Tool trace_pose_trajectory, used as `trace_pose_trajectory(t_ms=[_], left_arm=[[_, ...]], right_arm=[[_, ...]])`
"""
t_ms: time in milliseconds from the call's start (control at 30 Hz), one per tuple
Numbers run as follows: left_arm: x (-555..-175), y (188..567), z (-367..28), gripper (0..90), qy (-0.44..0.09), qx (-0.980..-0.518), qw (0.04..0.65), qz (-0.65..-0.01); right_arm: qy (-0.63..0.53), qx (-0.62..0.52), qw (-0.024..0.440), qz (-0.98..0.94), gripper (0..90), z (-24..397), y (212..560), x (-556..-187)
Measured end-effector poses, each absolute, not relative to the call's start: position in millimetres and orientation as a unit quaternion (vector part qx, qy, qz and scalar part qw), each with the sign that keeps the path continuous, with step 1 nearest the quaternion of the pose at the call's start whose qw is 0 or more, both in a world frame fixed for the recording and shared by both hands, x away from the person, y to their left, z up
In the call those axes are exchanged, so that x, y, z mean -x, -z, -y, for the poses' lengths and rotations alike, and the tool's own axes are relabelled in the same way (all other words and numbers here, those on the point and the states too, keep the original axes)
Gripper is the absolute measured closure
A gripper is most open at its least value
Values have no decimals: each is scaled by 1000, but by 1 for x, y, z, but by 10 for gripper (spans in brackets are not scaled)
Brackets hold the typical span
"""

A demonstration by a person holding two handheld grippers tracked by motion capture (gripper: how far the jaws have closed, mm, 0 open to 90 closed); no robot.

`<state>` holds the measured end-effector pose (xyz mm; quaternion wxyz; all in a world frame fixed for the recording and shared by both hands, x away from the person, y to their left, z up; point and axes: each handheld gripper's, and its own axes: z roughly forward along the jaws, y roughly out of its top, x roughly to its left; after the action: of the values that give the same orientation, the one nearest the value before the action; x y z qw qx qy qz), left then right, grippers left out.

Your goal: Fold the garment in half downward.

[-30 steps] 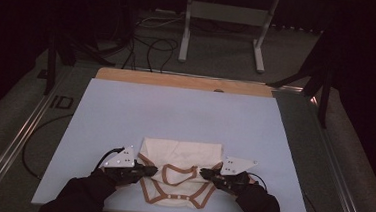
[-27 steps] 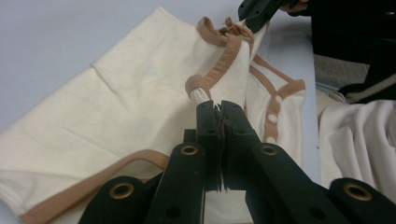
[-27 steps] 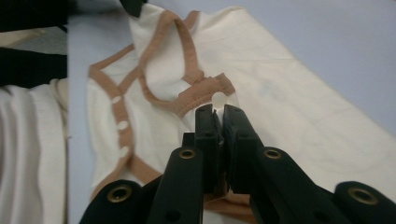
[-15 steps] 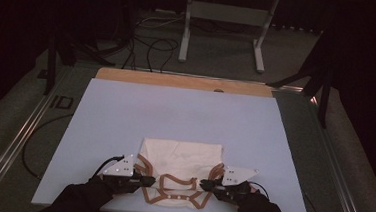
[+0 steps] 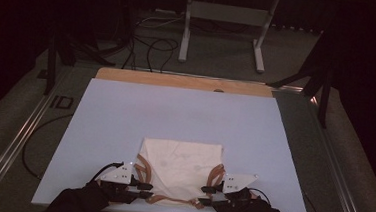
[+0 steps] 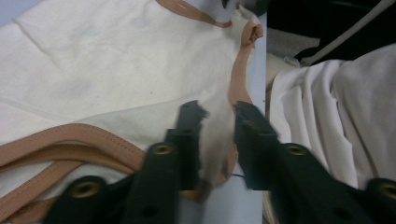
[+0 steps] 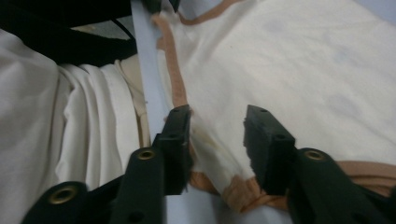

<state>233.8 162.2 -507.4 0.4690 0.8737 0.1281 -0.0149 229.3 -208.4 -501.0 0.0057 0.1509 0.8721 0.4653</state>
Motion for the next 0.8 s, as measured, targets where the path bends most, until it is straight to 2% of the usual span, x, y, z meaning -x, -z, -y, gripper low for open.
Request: trace_pose_trajectory(t_ms=[133, 367, 433, 533, 567, 633, 800], left_arm=[[-233, 505, -161, 512, 3, -871, 474, -131], [-236, 499, -161, 256, -11, -864, 482, -143], [-237, 498, -160, 144, -13, -865, 482, -137], [-240, 497, -159, 120, -10, -864, 483, -142], [-240, 497, -159, 45, -12, -865, 481, -144], [-241, 496, -158, 11, -15, -862, 485, -149], [-246, 493, -159, 3, -24, -855, 495, -156]], right_arm=[[-475, -157, -2, -866, 358, 208, 499, -230], [-488, -170, -11, -856, 198, 209, 497, -235], [-492, -172, -10, -853, 171, 210, 497, -237], [-486, -172, -5, -857, 164, 211, 497, -238], [-486, -175, -3, -856, 153, 212, 497, -240], [-485, -175, 1, -857, 144, 212, 496, -241], [-485, -176, 13, -856, 133, 213, 495, -247]])
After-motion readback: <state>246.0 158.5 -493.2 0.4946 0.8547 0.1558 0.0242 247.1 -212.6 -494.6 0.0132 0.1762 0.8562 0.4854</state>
